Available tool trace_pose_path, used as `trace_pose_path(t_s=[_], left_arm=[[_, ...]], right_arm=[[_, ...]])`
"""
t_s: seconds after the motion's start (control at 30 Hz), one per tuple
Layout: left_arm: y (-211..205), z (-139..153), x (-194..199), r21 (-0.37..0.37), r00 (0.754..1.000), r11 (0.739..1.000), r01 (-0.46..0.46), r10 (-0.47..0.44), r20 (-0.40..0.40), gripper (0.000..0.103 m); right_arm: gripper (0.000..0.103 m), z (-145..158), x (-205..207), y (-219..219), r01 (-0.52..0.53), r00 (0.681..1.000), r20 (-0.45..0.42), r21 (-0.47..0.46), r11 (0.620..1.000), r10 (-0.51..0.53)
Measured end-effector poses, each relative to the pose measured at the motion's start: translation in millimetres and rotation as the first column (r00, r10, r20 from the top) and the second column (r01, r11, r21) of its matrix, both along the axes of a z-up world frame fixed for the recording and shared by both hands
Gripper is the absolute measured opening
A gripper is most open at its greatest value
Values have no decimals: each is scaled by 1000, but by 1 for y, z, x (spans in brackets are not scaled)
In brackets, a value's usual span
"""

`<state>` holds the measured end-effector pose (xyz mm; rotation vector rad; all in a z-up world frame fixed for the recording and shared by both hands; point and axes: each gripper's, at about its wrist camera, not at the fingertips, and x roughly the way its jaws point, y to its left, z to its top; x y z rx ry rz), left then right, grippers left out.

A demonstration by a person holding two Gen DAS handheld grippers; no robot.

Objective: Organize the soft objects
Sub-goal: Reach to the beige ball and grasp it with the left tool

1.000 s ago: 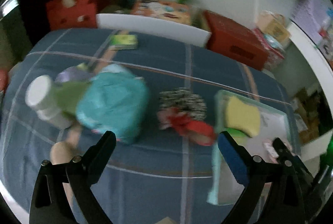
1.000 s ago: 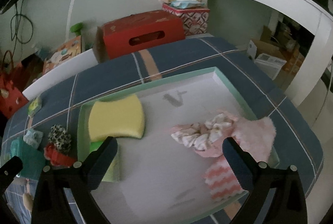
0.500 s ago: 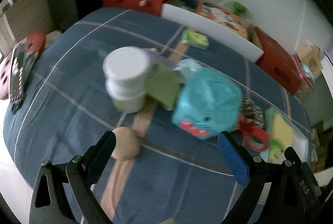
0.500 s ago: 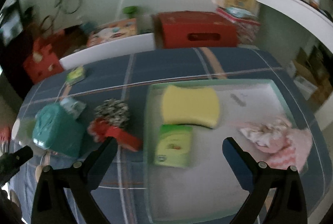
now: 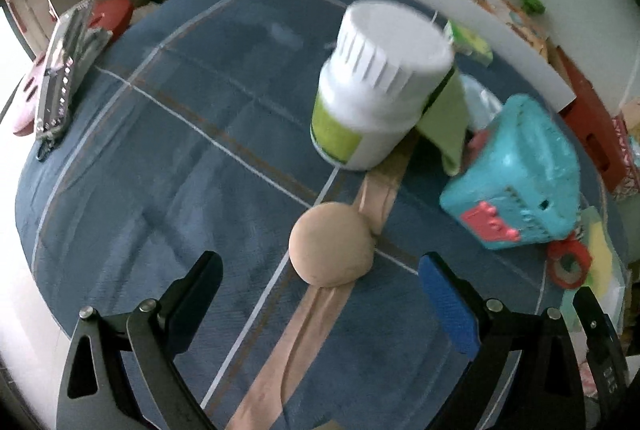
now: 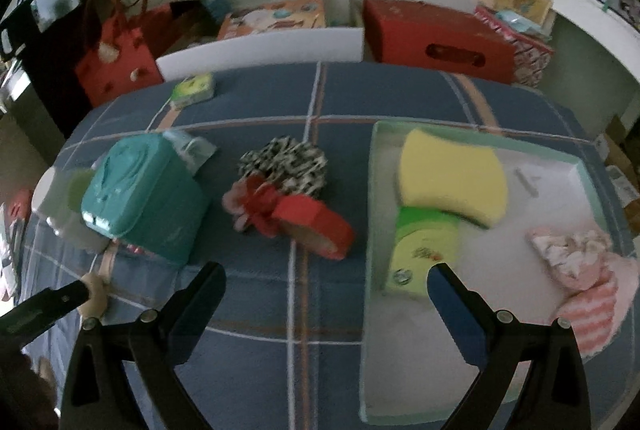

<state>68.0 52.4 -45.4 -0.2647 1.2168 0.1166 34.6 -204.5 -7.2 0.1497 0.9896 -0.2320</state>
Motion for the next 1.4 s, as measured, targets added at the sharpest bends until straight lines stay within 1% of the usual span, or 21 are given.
trace_pose_path(t_s=[0.17,0.3,0.37,0.5,0.57,0.6,0.67,0.7,0.73,0.77,0.9,1.07,1.23,1.4], left_arm=[[-1,-18,6,13,999,1000,1,-1,-51,98],[-5,-25,16,37,998,999,10,-7,-59,98],[-9,-27,17,50,998,998,23,-20,-61,96],[-24,-26,22,73,997,996,48,-43,-59,83],[-27,-25,22,85,997,995,54,-50,-54,74],[-29,-25,22,85,997,995,56,-52,-50,71],[-31,-23,21,83,997,995,61,-57,-42,61],[-32,-22,20,81,997,994,67,-64,-39,58],[-36,-21,22,81,997,994,73,-70,-37,53],[-38,-21,23,83,996,993,81,-78,-35,52],[-47,-21,25,72,994,992,104,-102,-32,52],[-52,-18,27,4,993,993,118,-118,-17,51],[-62,-8,23,-33,990,990,138,-138,10,52],[-65,3,17,-59,988,987,149,-147,38,52]], right_arm=[[103,-4,-1,4,-10,1000,-16,-6,1000,10],[103,-4,-1,2,-5,1000,-21,-4,1000,5],[103,-4,-1,1,-2,1000,-21,-2,1000,2],[102,-5,0,0,4,1000,-19,0,1000,-4],[102,-5,0,-1,6,1000,-20,1,1000,-6],[103,-5,0,-1,8,1000,-20,2,1000,-8],[103,-5,1,-2,12,1000,-18,3,1000,-12],[102,-5,1,-3,15,1000,-17,5,1000,-15],[102,-6,1,-4,17,1000,-17,6,1000,-17],[103,-6,1,-5,21,1000,-18,7,1000,-21],[102,-8,3,-9,28,1000,-13,12,1000,-28],[102,-7,6,-10,23,999,28,28,999,-24],[102,-6,11,-11,36,997,71,36,999,-39],[93,-8,17,-15,49,994,93,56,997,-54]])
